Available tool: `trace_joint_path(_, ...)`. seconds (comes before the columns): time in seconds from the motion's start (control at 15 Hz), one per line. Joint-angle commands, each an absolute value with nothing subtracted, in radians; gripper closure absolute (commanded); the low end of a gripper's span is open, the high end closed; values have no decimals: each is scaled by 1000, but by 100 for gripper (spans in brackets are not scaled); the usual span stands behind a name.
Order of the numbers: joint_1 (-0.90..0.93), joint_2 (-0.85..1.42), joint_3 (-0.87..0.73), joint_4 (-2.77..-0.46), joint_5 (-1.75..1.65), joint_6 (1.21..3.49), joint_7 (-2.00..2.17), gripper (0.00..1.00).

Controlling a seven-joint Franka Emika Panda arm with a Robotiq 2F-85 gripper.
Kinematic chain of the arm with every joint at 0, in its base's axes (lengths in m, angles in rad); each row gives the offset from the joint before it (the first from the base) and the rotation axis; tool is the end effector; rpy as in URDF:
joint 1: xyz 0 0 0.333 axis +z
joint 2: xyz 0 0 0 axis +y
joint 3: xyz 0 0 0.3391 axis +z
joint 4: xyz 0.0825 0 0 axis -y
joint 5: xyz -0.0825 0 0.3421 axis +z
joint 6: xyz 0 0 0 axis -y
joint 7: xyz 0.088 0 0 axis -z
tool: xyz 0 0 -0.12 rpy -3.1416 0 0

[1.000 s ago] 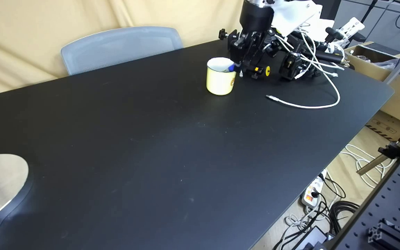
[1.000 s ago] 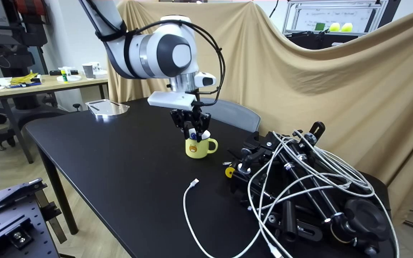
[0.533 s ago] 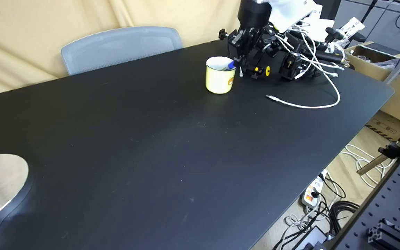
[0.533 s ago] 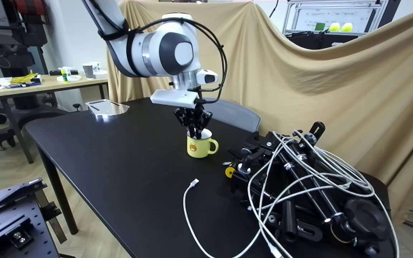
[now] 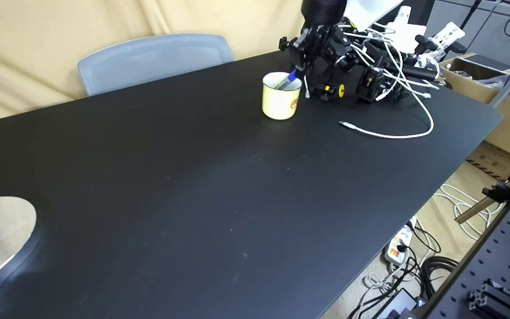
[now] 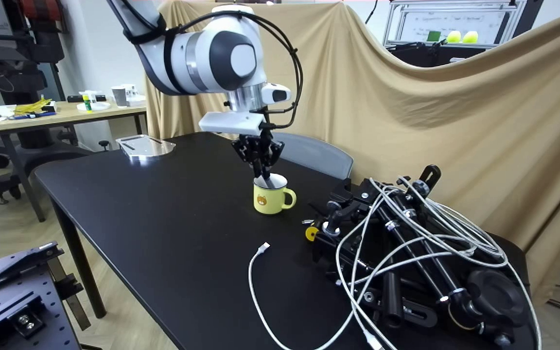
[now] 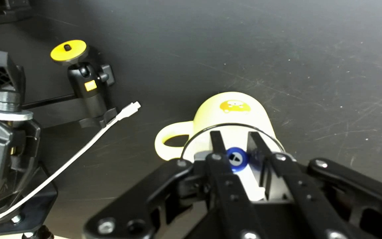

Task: Put the blue marker inside the yellow mug then remove the marker from the mug

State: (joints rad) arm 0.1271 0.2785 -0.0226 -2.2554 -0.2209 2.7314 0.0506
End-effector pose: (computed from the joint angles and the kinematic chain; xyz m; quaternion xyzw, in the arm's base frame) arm 0.5410 0.0643 0.3017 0.9859 0.1236 0.1018 0.0490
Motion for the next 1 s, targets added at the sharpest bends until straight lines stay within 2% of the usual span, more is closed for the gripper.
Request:
trace_joint_path(0.0,147,151,-17,-2341,-257,2703,79,94)
trace_joint_path(0.47,160,-6,42,-2465,-371,2693,119,94)
trace_joint_path(0.93,168,-50,93,-2520,-566,2708,251,94)
